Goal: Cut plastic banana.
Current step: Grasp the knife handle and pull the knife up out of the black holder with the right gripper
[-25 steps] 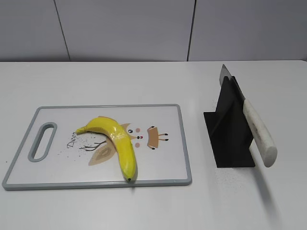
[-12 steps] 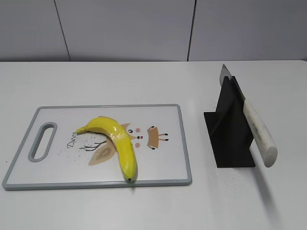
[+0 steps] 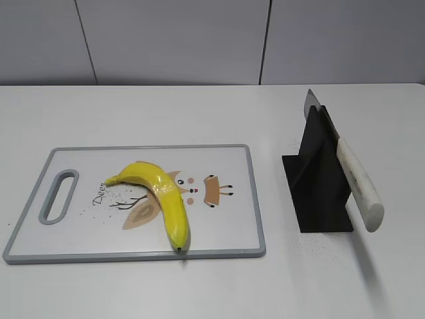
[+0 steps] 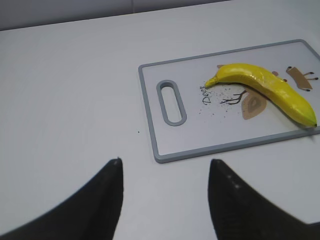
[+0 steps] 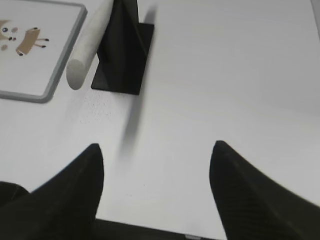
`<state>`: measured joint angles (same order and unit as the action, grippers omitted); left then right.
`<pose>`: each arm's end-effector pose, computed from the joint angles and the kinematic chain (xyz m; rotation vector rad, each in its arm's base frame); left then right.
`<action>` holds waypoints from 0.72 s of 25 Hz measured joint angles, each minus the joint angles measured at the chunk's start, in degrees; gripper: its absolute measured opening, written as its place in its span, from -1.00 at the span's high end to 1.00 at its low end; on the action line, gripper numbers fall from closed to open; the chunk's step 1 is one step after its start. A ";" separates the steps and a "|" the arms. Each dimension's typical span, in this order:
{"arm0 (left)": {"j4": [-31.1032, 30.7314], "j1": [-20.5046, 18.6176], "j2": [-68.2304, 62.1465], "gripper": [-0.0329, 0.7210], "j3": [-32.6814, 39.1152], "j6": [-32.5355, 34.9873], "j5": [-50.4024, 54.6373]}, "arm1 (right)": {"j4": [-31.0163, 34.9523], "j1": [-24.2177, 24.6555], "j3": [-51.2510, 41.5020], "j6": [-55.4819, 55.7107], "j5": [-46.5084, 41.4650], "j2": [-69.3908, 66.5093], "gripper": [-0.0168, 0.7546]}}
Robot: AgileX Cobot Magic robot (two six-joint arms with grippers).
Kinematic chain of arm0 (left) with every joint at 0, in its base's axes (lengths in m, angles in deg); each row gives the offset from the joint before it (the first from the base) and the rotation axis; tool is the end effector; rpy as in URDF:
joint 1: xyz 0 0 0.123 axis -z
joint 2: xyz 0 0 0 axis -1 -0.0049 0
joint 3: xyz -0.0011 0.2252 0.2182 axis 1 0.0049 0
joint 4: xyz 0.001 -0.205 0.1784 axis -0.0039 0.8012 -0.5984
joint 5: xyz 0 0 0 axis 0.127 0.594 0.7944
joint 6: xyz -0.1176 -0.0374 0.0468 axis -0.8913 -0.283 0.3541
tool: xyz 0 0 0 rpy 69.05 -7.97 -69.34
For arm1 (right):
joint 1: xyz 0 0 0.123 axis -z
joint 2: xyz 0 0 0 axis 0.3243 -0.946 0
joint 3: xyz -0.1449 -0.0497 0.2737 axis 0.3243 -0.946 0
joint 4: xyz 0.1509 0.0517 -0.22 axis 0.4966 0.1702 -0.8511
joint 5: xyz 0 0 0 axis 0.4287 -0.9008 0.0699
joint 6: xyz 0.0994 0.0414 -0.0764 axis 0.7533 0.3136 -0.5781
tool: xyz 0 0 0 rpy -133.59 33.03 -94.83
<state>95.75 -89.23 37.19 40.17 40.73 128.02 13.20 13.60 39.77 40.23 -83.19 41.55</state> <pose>0.0149 -0.0272 0.2647 0.3407 2.0458 -0.0977 0.0492 0.0157 0.2716 -0.1523 2.2114 0.1425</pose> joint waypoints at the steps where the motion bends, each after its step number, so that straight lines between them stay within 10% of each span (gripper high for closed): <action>1: 0.00 0.00 0.00 -0.48 0.00 0.00 0.00 | 0.00 0.00 0.69 0.08 -0.15 -2.75 -0.34; 11: 0.00 0.00 0.00 -0.48 0.00 0.00 0.00 | 2.67 -0.36 12.98 1.90 -0.39 -28.45 -0.34; 18: 0.00 0.00 0.00 -0.48 0.00 0.00 0.00 | 2.53 -10.72 20.77 4.49 0.10 -47.10 -0.34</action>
<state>95.75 -89.23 37.19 40.17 40.73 128.02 15.73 2.88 60.54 44.72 -83.09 -5.55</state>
